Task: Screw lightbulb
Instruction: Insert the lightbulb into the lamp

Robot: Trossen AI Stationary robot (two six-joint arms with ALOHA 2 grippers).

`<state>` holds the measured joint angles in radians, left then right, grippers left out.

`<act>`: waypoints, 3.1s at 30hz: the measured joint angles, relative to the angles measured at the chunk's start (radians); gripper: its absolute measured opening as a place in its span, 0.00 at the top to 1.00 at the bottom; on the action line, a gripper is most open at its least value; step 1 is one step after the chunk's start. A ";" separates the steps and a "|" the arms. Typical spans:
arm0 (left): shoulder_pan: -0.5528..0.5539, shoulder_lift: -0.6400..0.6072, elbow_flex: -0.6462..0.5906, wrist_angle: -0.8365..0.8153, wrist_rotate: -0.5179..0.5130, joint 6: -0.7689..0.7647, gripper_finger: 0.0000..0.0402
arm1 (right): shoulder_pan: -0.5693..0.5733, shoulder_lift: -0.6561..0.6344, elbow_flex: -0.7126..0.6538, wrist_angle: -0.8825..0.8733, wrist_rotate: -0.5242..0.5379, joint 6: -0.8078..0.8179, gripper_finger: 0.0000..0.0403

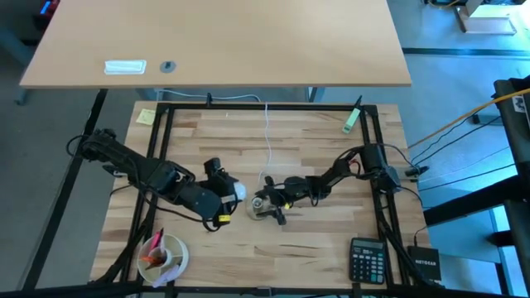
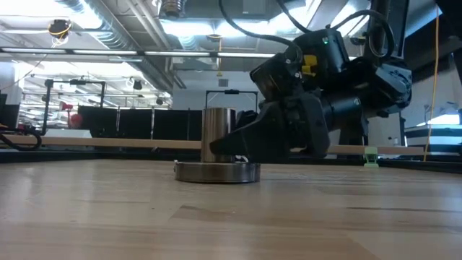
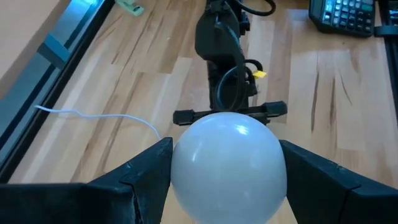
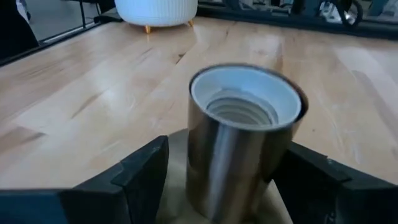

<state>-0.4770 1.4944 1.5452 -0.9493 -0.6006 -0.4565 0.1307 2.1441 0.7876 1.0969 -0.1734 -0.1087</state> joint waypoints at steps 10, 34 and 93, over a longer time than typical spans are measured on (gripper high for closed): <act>0.000 0.003 0.000 0.018 -0.046 -0.051 0.38 | 0.001 -0.004 0.000 -0.029 0.095 -0.009 0.56; 0.092 0.172 -0.001 -0.002 -0.232 -0.434 0.38 | -0.006 -0.141 0.132 -0.328 0.298 0.165 0.56; 0.067 0.234 0.003 0.027 -0.144 -0.298 0.37 | -0.013 -0.237 0.160 -0.418 0.058 0.188 0.56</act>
<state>-0.4096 1.7286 1.5486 -0.9223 -0.7449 -0.7546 0.1173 1.9068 0.9473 0.6790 -0.1156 0.0792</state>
